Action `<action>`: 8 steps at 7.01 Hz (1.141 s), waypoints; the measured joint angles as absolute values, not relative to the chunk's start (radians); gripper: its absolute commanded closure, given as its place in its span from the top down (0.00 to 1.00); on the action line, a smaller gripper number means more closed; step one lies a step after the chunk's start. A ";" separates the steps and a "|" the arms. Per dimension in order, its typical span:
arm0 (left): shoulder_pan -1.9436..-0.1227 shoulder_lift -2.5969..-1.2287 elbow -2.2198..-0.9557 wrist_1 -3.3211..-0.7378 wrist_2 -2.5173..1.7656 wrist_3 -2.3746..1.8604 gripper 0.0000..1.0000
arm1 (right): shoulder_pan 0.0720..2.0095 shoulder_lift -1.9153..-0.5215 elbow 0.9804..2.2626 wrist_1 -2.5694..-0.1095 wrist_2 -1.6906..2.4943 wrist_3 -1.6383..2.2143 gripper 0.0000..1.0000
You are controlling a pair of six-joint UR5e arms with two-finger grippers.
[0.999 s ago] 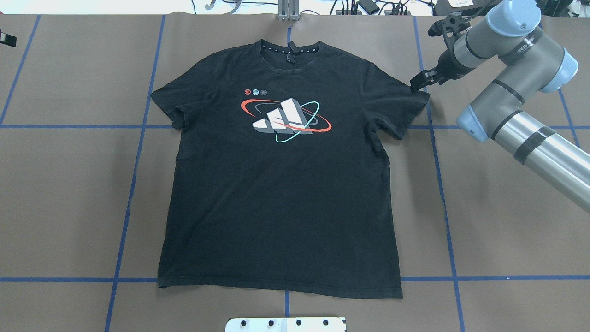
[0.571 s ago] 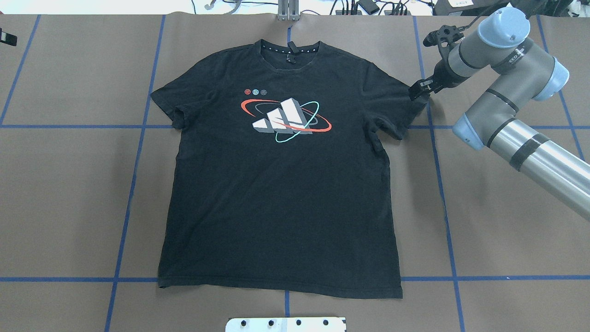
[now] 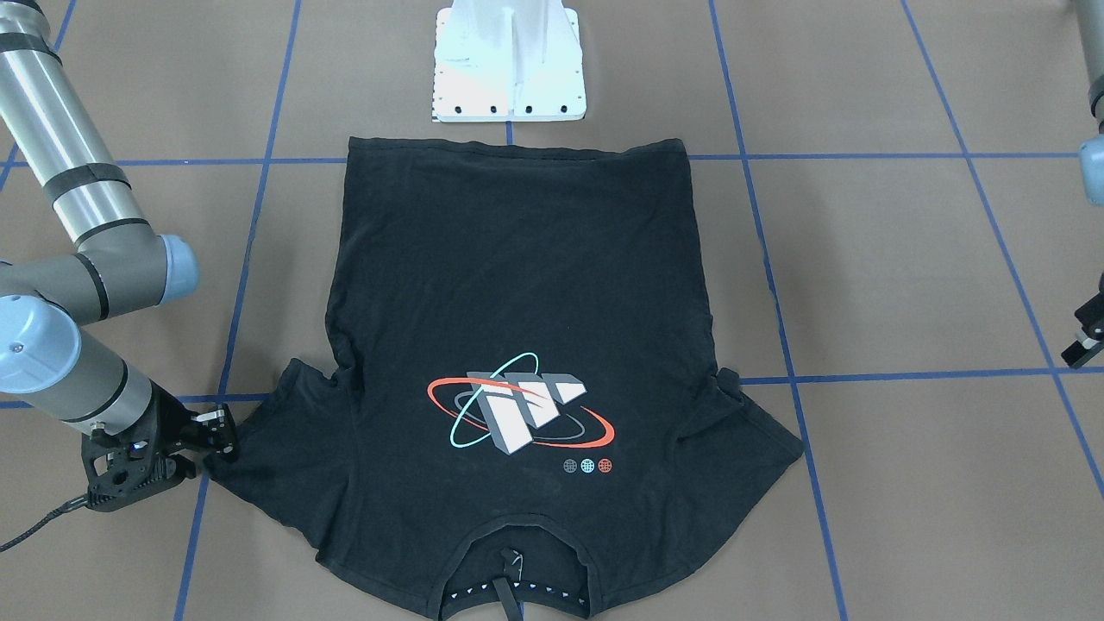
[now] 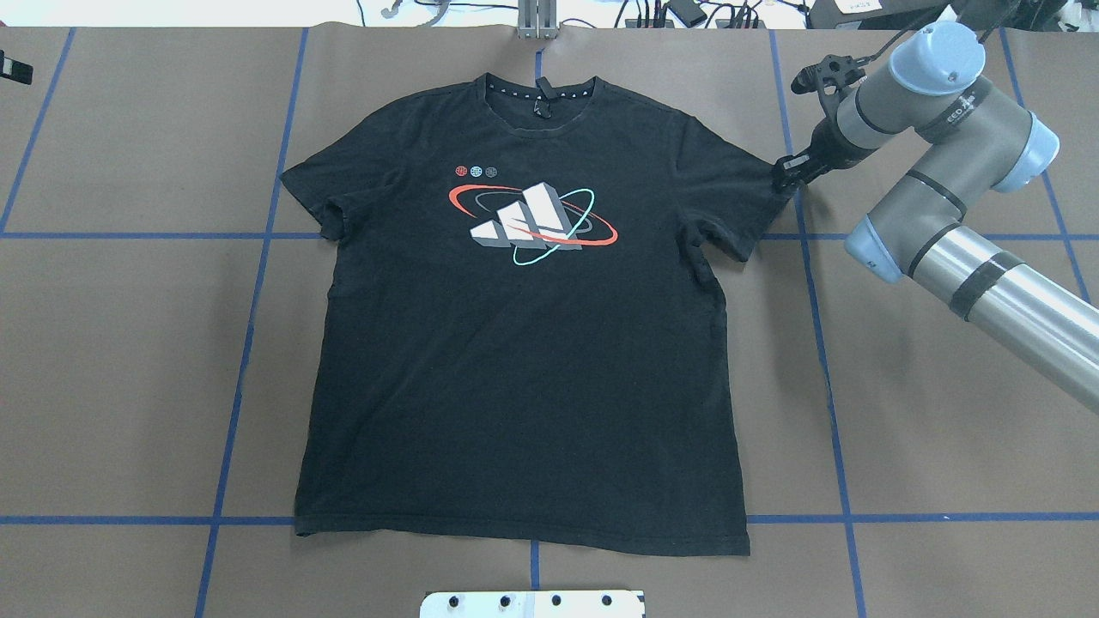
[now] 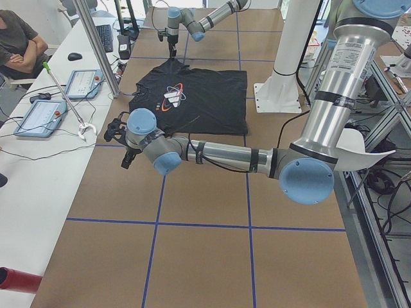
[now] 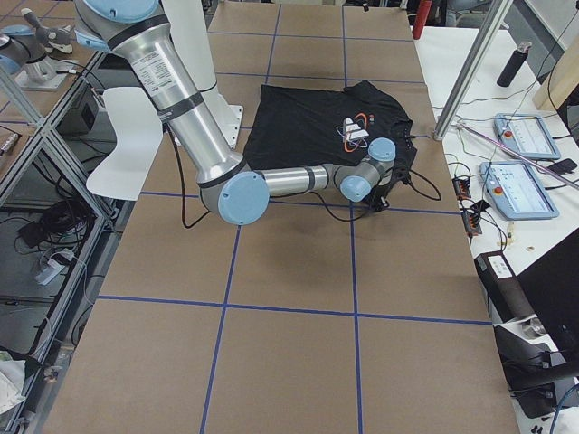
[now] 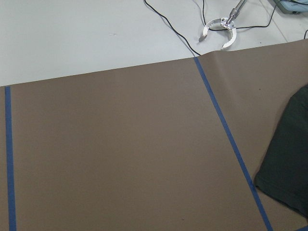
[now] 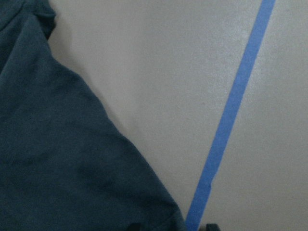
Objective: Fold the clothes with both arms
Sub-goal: 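Move the right gripper toward the sleeve nearest it, then grasp the sleeve with the right gripper and fold it toward the collar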
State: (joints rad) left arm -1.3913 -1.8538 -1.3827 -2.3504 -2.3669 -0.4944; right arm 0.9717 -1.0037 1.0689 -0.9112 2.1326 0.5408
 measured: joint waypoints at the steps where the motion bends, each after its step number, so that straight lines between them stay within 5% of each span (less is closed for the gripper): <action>1: -1.391 -1.854 -1.382 -2.350 -2.367 -0.494 0.99 | 0.973 -1.003 1.068 -0.911 2.135 0.541 0.11; 2: -1.391 -1.854 -1.382 -2.350 -2.367 -0.494 0.99 | 0.974 -1.002 1.070 -0.911 2.137 0.542 0.00; 8: -1.391 -1.858 -1.385 -2.347 -2.368 -0.494 0.99 | 1.045 -0.985 1.128 -0.911 2.269 0.568 0.00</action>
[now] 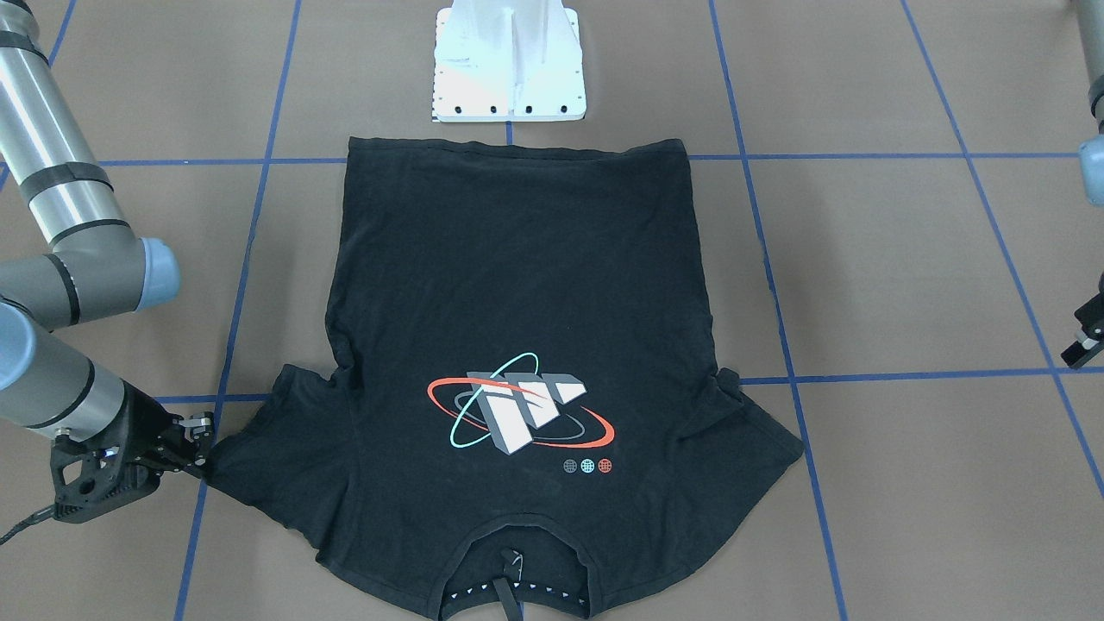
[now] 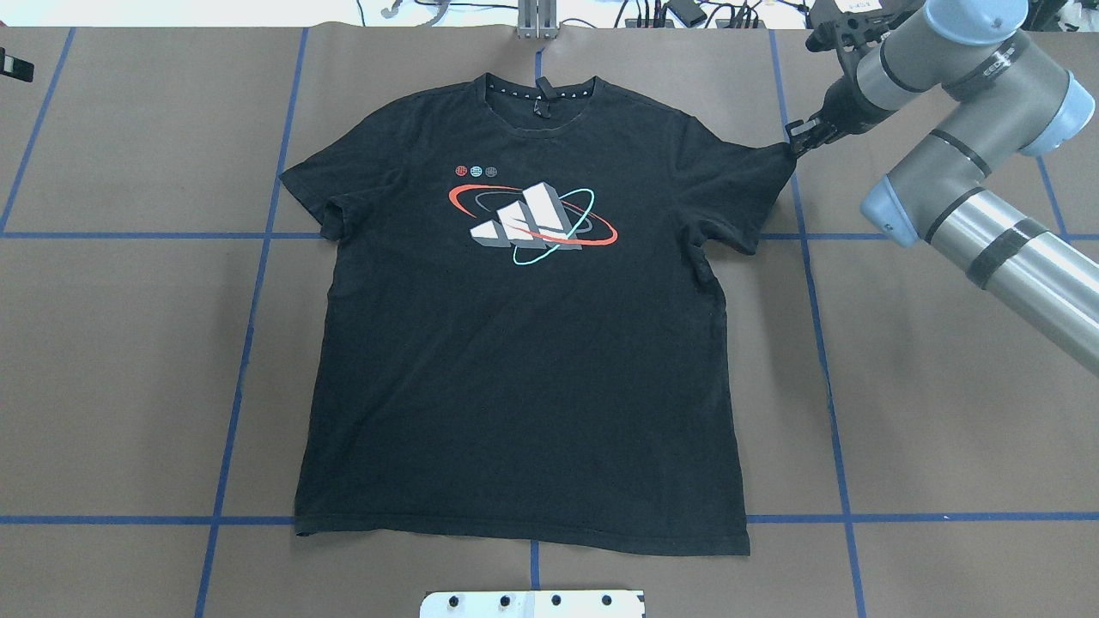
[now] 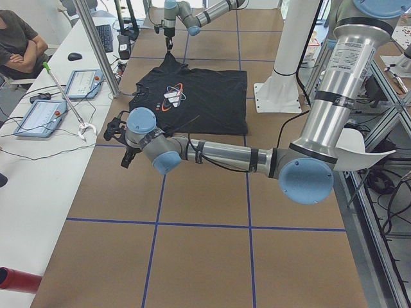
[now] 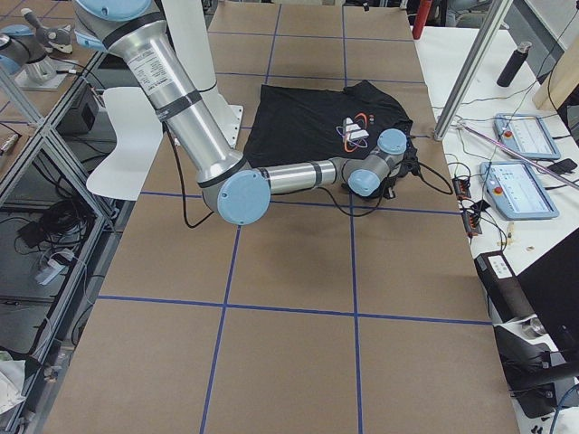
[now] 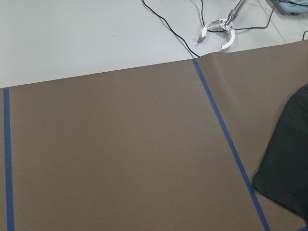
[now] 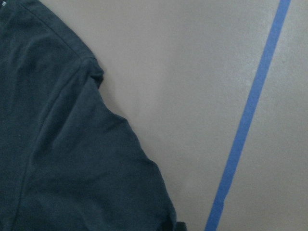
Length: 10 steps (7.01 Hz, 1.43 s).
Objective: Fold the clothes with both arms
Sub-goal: 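Grasp the sleeve with the right gripper and fold it toward the collar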
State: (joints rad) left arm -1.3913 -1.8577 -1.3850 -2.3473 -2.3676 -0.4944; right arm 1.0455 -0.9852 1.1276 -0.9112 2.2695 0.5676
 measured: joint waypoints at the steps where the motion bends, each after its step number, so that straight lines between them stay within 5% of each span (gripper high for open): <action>1: -1.391 -1.859 -1.386 -2.346 -2.368 -0.494 0.99 | 1.052 -0.976 1.158 -0.911 2.298 0.613 0.00; 5: -1.392 -1.863 -1.380 -2.345 -2.367 -0.494 0.99 | 0.910 -0.807 1.147 -0.917 2.192 0.870 0.00; 10: -1.391 -1.865 -1.377 -2.344 -2.367 -0.494 0.99 | 0.819 -0.556 0.854 -0.922 1.944 0.931 0.00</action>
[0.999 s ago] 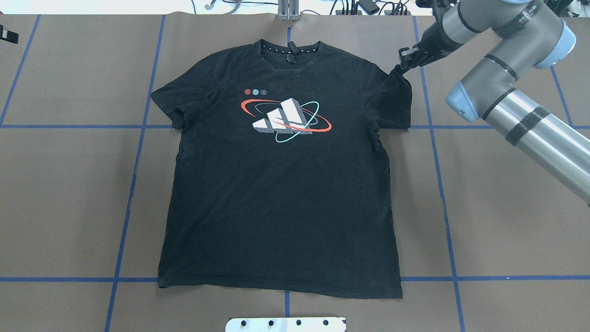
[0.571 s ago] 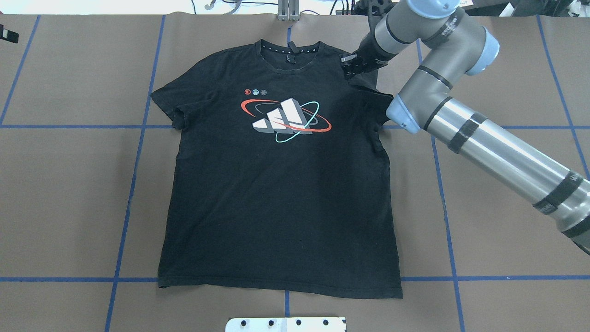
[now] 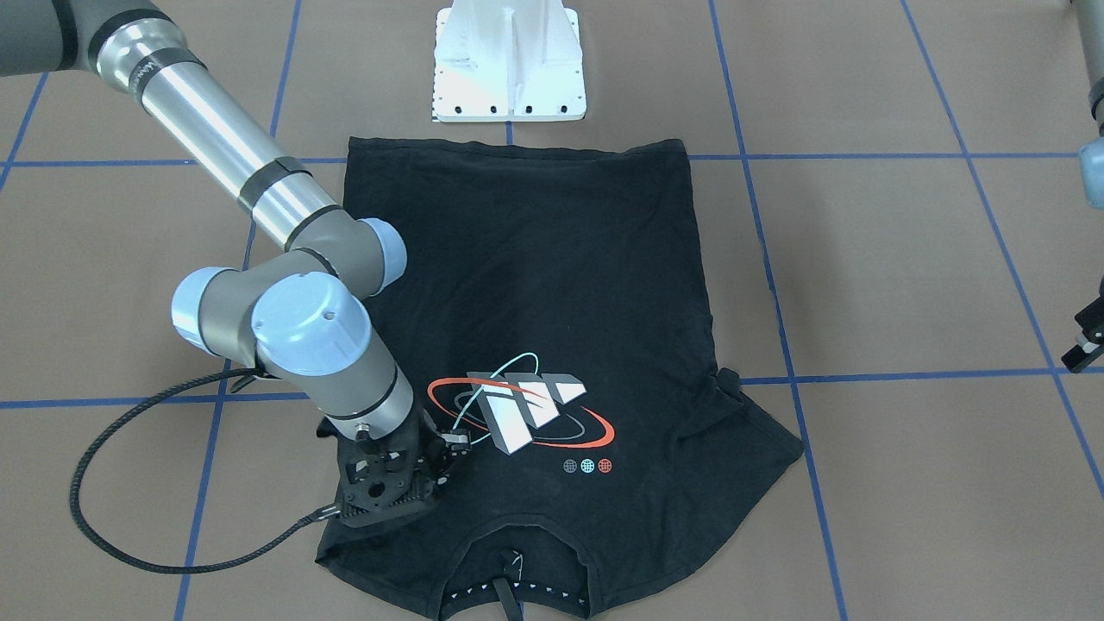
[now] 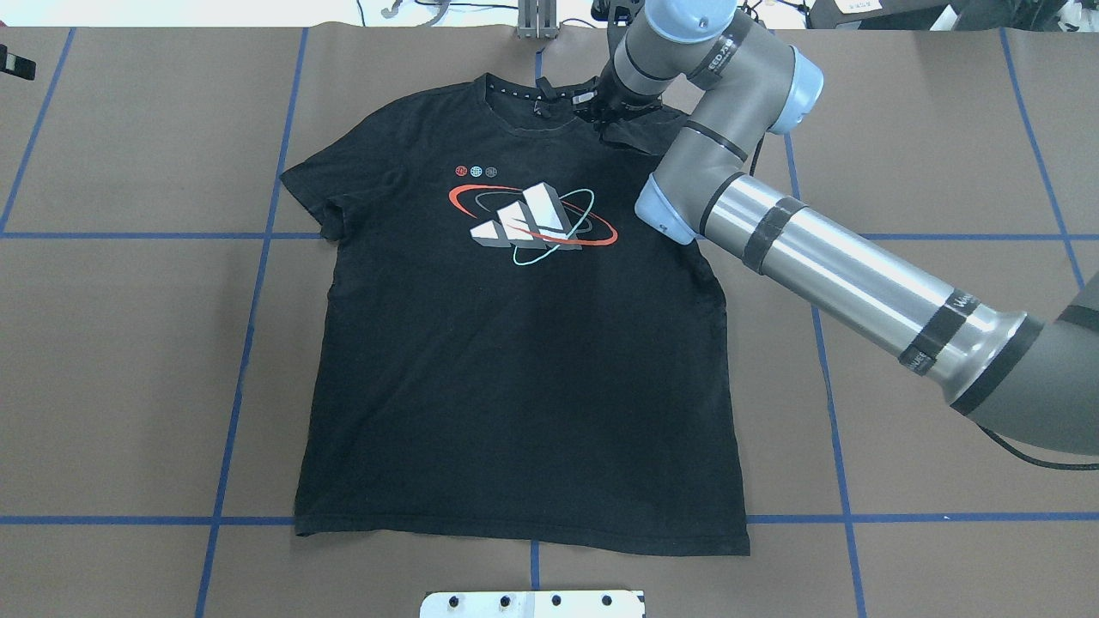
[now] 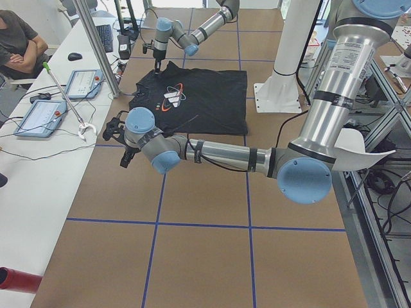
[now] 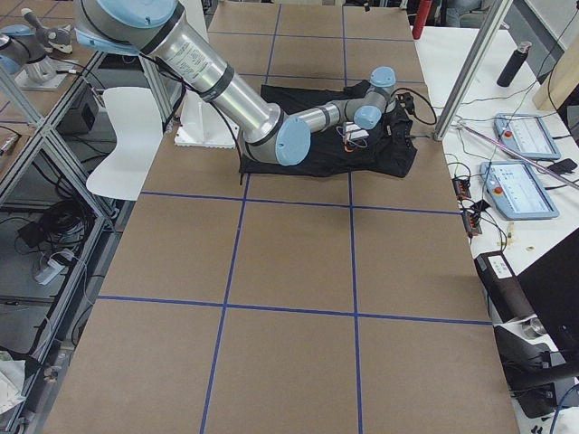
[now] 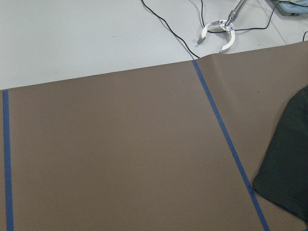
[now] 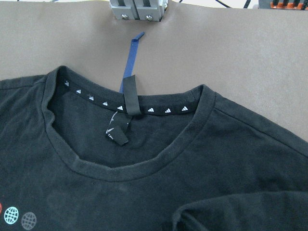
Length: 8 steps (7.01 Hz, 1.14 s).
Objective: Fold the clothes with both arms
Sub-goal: 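Grasp the sleeve with the right gripper and fold it toward the collar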
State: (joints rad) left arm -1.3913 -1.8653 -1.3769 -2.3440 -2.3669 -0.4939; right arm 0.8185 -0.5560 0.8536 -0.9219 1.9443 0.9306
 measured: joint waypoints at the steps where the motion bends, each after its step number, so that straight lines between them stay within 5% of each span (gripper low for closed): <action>1: -1.391 -1.866 -1.377 -2.344 -2.367 -0.494 0.99 | 0.803 -0.533 0.826 -0.922 1.911 0.937 0.00; 2: -1.391 -1.866 -1.378 -2.344 -2.367 -0.494 0.99 | 0.790 -0.524 0.816 -0.922 1.885 0.940 0.99; 8: -1.391 -1.866 -1.382 -2.343 -2.367 -0.494 0.99 | 0.871 -0.546 0.875 -0.920 2.064 0.956 1.00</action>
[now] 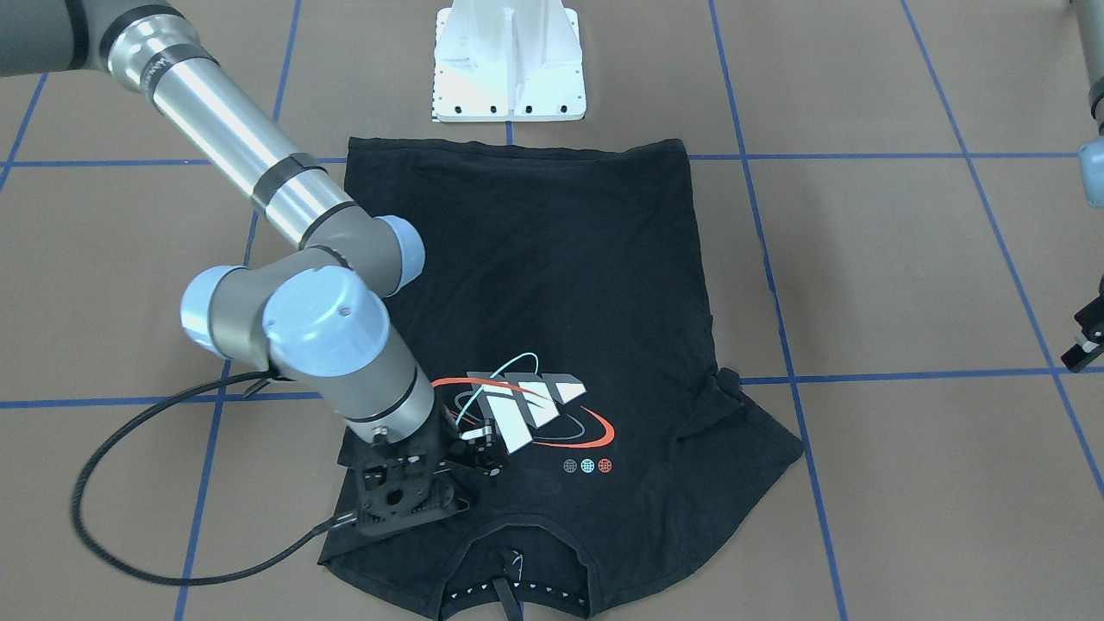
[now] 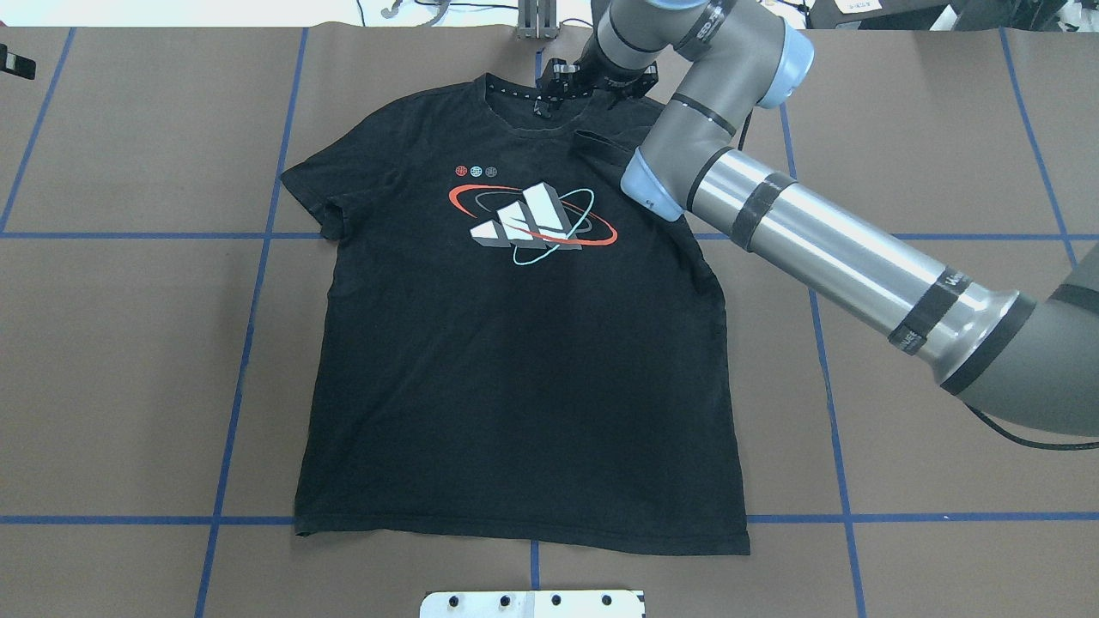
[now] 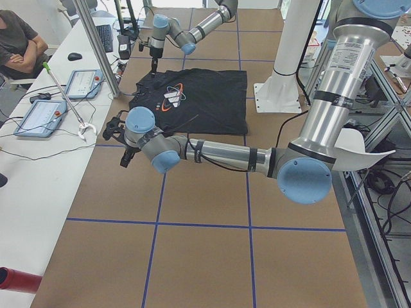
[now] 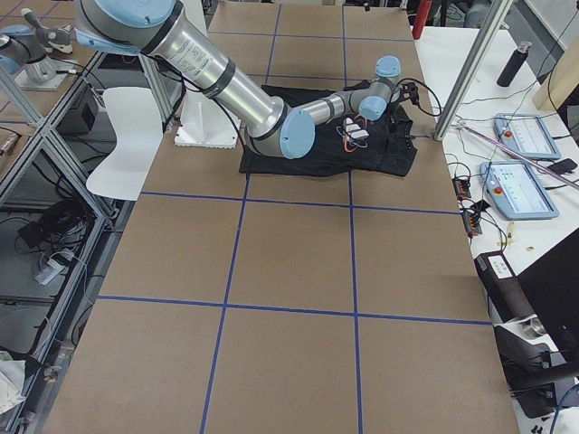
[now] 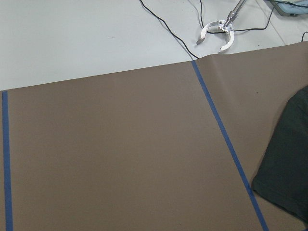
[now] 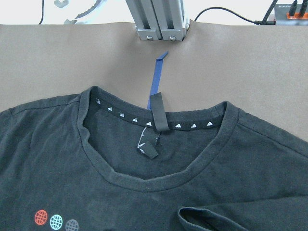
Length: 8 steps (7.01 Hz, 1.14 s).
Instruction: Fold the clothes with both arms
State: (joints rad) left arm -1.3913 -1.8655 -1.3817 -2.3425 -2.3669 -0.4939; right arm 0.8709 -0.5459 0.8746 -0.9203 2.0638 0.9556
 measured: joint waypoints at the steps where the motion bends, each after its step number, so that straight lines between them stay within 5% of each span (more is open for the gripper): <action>1: -1.391 -1.866 -1.385 -2.341 -2.367 -0.494 0.99 | 0.899 -0.594 0.911 -0.918 2.117 0.950 1.00; 4: -1.392 -1.866 -1.401 -2.335 -2.367 -0.495 0.99 | 0.936 -0.760 1.032 -0.910 2.183 0.926 0.98; 8: -1.392 -1.865 -1.405 -2.335 -2.368 -0.495 0.99 | 0.904 -0.811 1.035 -0.917 2.185 0.921 0.67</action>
State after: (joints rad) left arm -1.3915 -1.8653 -1.4045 -2.3347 -2.3679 -0.4955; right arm 0.9044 -0.8109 1.0346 -0.9174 2.1853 0.9212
